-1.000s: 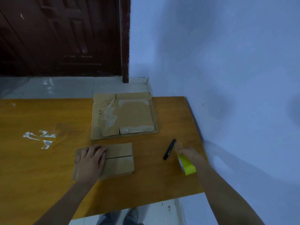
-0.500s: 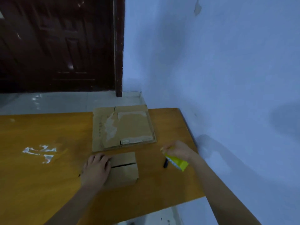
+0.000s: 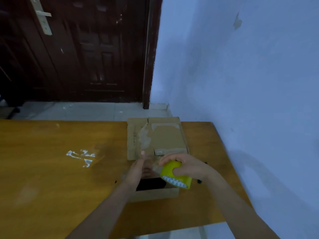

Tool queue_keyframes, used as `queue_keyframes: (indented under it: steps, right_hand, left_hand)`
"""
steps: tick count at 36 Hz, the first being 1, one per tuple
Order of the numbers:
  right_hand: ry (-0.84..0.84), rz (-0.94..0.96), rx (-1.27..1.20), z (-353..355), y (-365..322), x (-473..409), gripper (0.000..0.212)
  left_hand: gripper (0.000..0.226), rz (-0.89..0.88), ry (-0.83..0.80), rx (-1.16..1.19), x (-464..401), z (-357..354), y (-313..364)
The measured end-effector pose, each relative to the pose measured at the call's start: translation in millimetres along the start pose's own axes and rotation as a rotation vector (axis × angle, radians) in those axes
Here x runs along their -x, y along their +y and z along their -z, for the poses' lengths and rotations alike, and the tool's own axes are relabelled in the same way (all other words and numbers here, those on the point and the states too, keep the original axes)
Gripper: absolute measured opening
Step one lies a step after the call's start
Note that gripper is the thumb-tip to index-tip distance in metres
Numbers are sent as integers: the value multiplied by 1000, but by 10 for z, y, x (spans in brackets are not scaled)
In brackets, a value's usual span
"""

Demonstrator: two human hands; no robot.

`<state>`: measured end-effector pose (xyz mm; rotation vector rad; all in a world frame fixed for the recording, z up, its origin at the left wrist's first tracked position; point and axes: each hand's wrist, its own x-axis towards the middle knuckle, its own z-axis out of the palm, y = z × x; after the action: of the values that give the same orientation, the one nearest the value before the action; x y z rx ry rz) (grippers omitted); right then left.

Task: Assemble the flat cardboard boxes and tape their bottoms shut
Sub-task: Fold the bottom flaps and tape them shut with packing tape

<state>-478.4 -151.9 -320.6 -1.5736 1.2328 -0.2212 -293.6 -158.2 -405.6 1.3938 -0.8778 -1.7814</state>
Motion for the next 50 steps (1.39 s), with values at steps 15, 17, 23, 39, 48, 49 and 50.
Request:
queue_keyframes:
  steps: [15, 17, 23, 39, 48, 49, 50]
  right_hand:
    - [-26, -47, 30, 36, 9, -112, 44]
    - [-41, -59, 56, 70, 12, -126, 42]
    - [-102, -80, 100, 149, 19, -139, 39]
    - [5, -51, -28, 289, 130, -60, 36]
    - [43, 145, -194, 377, 274, 60, 53]
    - [65, 152, -201, 383, 250, 76, 45]
    - [72, 151, -198, 388, 229, 89, 36]
  left_hand:
    - [21, -75, -94, 169, -33, 186, 58]
    - [22, -74, -44, 193, -45, 188, 60]
    - [23, -126, 7, 137, -18, 195, 152]
    - [8, -298, 160, 170, 117, 163, 353]
    - [15, -282, 321, 188, 179, 176, 471]
    - [14, -277, 322, 186, 208, 147, 451]
    - [13, -270, 334, 180, 234, 117, 421]
